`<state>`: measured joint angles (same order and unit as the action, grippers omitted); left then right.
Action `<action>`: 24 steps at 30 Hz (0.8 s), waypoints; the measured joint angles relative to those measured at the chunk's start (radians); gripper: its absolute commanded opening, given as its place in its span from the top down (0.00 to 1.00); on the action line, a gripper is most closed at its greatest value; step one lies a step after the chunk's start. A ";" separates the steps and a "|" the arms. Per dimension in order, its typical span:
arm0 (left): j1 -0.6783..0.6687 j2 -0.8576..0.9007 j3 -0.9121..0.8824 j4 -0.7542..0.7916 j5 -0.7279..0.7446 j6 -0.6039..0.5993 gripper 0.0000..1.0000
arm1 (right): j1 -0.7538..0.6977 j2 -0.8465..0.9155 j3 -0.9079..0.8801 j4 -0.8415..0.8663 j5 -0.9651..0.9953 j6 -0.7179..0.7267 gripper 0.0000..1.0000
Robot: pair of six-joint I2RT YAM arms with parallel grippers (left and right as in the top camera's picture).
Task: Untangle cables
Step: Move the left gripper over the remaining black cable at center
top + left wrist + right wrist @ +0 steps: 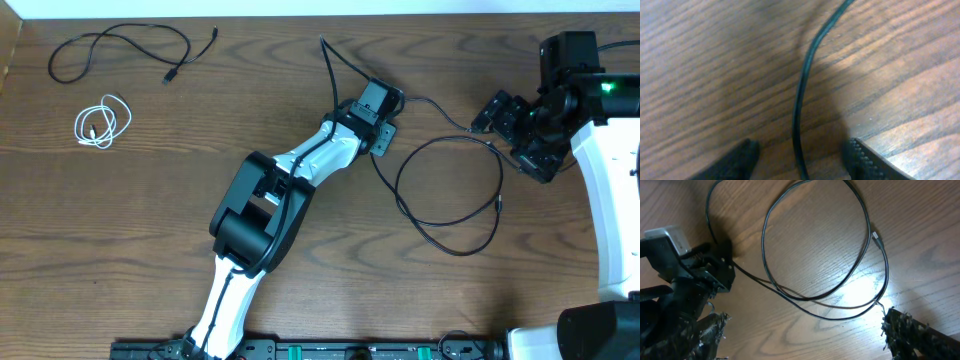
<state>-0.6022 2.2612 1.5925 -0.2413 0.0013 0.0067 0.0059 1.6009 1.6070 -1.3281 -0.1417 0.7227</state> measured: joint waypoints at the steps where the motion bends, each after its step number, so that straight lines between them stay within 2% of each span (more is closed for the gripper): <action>1: 0.000 0.000 0.000 -0.002 0.000 0.002 0.81 | 0.000 0.000 0.000 0.000 0.000 0.000 0.01; 2: 0.000 0.000 0.000 -0.003 0.000 0.005 0.92 | 0.000 0.000 0.000 0.000 0.000 0.000 0.01; 15: 0.004 -0.042 -0.004 -0.045 -0.001 -0.017 0.93 | 0.000 0.000 0.000 0.000 0.000 0.000 0.01; 19: 0.014 -0.181 -0.016 -0.046 -0.001 -0.032 0.92 | 0.000 0.000 0.000 0.000 0.000 0.000 0.01; 24: 0.041 -0.462 -0.016 -0.034 -0.001 -0.035 0.93 | 0.000 0.000 0.000 0.000 0.000 0.000 0.01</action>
<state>-0.5613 1.7992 1.5768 -0.2749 0.0006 -0.0284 0.0059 1.6009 1.6070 -1.3277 -0.1413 0.7227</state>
